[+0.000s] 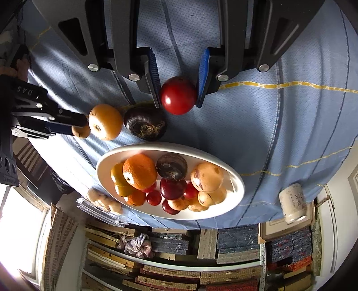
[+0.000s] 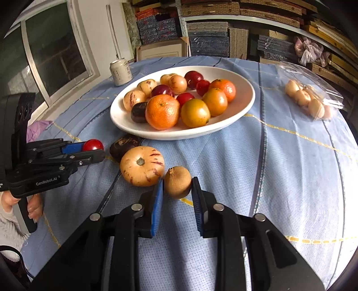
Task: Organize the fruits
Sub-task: 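Lift the tomato with the left tool while the right tool grasps a small brown round fruit, then carry both fruits over the white plate and open both tools to release them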
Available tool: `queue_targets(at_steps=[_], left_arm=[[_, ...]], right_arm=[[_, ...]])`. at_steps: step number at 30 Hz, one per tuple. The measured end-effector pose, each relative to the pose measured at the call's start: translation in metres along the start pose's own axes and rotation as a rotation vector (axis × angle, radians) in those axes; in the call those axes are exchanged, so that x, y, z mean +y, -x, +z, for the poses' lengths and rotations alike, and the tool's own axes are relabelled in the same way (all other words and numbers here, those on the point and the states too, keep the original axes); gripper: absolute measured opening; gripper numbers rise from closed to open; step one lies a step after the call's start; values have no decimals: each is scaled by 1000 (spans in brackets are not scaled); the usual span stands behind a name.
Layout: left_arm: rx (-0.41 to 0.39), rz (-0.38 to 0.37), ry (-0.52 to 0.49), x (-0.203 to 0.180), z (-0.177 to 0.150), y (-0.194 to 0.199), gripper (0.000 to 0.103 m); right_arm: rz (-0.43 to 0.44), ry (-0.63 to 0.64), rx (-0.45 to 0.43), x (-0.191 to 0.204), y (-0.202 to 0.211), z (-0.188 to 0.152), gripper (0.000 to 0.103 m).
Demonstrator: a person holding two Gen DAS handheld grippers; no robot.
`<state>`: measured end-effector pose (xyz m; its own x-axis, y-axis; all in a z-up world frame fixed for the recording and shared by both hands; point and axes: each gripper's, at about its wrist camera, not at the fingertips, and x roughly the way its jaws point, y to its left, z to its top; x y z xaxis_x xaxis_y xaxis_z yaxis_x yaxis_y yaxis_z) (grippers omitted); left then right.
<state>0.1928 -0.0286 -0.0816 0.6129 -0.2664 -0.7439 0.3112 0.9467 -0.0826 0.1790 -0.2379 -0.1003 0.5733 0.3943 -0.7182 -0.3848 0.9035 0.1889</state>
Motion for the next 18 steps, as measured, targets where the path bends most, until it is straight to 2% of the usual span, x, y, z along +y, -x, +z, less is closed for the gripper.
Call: queue_targets(at_steps=[4,8,13,18], left_arm=[[-34,19,13,2,7,10,31],[-70,25,23,5,31,24,31],[-98,28,34,9,76,25,30],[-86,26,62,12,114,-4,30]], right_arm=[[9,-35,-49,-5,15,1,25],[36,-81,-134,-11,40,15,25],[33,-73,-211,-10,63,64,24],[66,-103,-229,-12,42,110,24]])
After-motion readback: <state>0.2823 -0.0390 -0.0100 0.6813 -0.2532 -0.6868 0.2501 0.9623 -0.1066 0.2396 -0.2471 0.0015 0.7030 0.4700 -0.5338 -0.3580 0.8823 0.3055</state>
